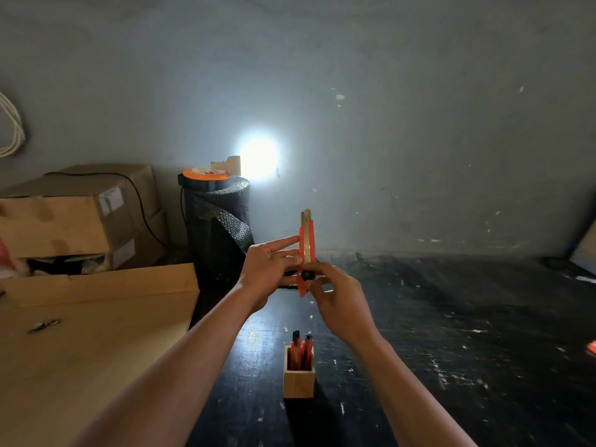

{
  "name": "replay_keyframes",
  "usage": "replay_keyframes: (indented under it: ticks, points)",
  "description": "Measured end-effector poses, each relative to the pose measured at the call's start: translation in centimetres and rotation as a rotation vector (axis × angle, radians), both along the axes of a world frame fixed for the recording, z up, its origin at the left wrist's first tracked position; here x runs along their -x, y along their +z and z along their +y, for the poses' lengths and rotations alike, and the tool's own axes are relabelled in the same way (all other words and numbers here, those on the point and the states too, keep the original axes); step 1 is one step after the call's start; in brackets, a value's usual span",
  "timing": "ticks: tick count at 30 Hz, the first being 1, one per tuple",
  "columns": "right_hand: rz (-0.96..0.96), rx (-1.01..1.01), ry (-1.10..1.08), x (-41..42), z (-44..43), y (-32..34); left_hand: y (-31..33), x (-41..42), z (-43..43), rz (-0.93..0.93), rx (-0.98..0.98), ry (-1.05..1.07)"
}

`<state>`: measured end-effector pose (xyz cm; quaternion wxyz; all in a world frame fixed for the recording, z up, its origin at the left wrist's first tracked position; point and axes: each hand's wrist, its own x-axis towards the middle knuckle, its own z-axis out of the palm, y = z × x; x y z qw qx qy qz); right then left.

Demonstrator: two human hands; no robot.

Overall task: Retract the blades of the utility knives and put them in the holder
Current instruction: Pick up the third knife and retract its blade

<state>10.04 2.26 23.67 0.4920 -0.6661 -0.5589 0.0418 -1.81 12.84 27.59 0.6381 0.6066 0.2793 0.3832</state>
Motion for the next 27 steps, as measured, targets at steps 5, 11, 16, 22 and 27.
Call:
replay_keyframes:
  ticks: [5,11,16,22,27]
  points:
    - [0.067,-0.038,-0.021,0.28,-0.04,0.36,-0.07,-0.21,-0.12,-0.009,-0.029,0.000]
    - [0.018,0.001,-0.006,-0.15,0.20,-0.05,0.15,-0.02,0.01,-0.011,-0.025,0.005]
    - [0.077,-0.019,0.009,0.05,0.13,-0.08,-0.12,-0.32,-0.03,0.008,-0.048,0.003]
    - [0.064,-0.003,0.000,-0.23,0.28,-0.17,-0.09,-0.28,0.22,0.016,-0.080,0.023]
    - [0.065,-0.033,-0.001,0.03,0.40,-0.36,-0.24,-0.41,0.33,0.008,-0.069,0.025]
